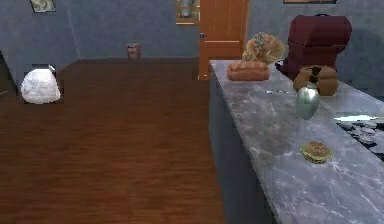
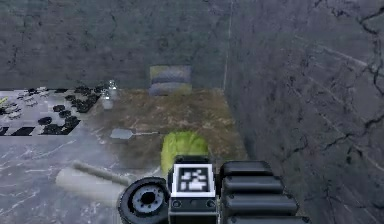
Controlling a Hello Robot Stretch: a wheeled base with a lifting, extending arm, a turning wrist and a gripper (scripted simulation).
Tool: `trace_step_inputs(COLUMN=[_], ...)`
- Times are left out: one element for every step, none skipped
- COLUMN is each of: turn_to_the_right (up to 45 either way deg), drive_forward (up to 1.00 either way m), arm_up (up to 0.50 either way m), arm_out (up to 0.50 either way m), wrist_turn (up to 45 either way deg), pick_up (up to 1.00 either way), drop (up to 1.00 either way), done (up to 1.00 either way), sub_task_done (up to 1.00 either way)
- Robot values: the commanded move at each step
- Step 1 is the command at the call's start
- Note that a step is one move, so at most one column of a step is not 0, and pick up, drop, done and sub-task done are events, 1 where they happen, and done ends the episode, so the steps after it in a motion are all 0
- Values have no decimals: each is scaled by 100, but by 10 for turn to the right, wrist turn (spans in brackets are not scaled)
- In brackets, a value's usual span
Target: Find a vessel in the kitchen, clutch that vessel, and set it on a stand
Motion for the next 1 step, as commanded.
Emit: trace_step_inputs(turn_to_the_right=[0], drive_forward=[100], arm_up=[0], arm_out=[0], wrist_turn=[0], pick_up=[0], drop=[0], done=[0], sub_task_done=[0])
